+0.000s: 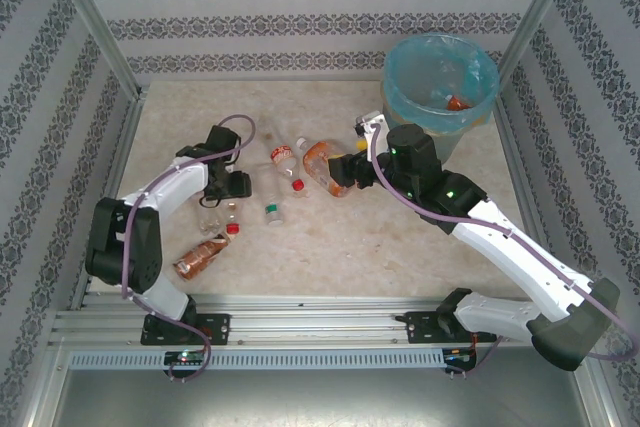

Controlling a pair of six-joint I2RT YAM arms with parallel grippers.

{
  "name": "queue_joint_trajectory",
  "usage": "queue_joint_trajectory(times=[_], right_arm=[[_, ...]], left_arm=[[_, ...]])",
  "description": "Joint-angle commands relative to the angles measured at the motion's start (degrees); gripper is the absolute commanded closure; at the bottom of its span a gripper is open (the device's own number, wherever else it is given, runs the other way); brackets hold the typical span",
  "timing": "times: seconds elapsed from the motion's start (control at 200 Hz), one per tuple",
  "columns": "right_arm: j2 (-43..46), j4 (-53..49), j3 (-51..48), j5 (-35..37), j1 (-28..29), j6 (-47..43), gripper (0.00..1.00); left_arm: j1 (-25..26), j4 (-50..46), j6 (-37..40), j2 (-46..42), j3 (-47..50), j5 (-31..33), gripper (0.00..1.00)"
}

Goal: Put the plastic bottles in the bin

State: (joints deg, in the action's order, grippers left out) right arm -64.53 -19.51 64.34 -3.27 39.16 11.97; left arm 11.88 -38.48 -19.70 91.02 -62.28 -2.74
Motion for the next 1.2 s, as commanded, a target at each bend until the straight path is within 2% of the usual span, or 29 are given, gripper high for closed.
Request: queue_joint_trajectory(times=[0.0,0.34,0.61,0.739,1.044,1.194], right_arm=[[0.03,-0.22,1.79,-0.06,0.13,-0.97,0.24],[1.7,0.58,2.24,0.06,0.07,-0.72,0.24],[3.08,2.89,1.99,-0.68,-1.09,0.84,0.24],[3.56,4.59,1.76,-2.38,-2.64,2.71,0.25],[5.24,7.49,0.73,-6.29,-6.72,6.23,0.25],[7.1,9.28,0.07,-9.59,-10.45,7.52,0.24]], left_arm=[[-0.68,-4.15,0.72,-3.82,-2.6,2.34,0.39],[-0.62,-8.94,1.13,-12.91,-10.42,2.2,0.4],[0.65,-4.42,0.72,-20.04,-13.0,-7.2,0.42],[4.04,-0.68,0.36,-21.72,-13.82,-10.2,0.43],[18.14,5.68,3.37,-18.94,-17.95,-8.69,0.44],[22.22,10.78,4.42,-17.59,-18.39,-11.21,0.44]])
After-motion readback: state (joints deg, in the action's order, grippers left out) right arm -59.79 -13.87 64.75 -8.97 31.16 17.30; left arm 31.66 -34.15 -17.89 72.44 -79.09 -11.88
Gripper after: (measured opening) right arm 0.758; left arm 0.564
